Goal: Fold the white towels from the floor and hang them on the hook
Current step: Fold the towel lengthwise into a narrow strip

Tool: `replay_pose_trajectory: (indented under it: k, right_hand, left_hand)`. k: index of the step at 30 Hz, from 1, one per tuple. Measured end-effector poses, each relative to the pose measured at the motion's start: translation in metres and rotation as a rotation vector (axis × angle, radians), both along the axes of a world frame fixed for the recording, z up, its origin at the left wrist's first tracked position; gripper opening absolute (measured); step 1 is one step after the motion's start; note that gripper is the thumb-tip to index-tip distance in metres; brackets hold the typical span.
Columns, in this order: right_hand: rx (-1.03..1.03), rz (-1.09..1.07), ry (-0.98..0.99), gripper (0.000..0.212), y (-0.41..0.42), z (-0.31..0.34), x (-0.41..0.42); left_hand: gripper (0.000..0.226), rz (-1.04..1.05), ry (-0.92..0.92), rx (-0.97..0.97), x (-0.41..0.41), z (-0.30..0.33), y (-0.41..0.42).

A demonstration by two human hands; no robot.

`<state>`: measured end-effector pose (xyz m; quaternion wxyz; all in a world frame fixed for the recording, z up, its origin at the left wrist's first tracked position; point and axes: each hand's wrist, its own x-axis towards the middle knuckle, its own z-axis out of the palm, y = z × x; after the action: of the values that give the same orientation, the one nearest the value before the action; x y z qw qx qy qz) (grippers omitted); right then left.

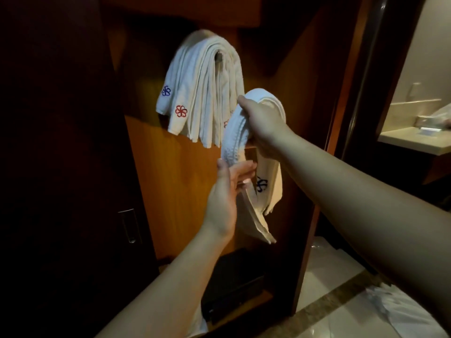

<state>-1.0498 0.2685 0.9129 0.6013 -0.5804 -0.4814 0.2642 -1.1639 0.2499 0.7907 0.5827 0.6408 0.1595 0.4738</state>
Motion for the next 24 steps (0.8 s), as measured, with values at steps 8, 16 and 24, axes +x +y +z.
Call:
replay_pose_trajectory:
  k: [8,16,24]
  right_hand:
    - [0.111,0.079,0.048,0.057,-0.004,0.043,-0.010]
    - [0.205,0.022,0.043,0.057,-0.015,0.050,0.032]
    - [0.211,-0.169,-0.245,0.039,-0.018,0.034,0.086]
  left_hand:
    - [0.099,-0.031,-0.019,-0.084,0.050,0.048,-0.005]
    - [0.120,0.169,-0.221,-0.040,0.053,0.084,0.014]
    - [0.039,0.250,-0.208,0.049,0.036,0.118,0.038]
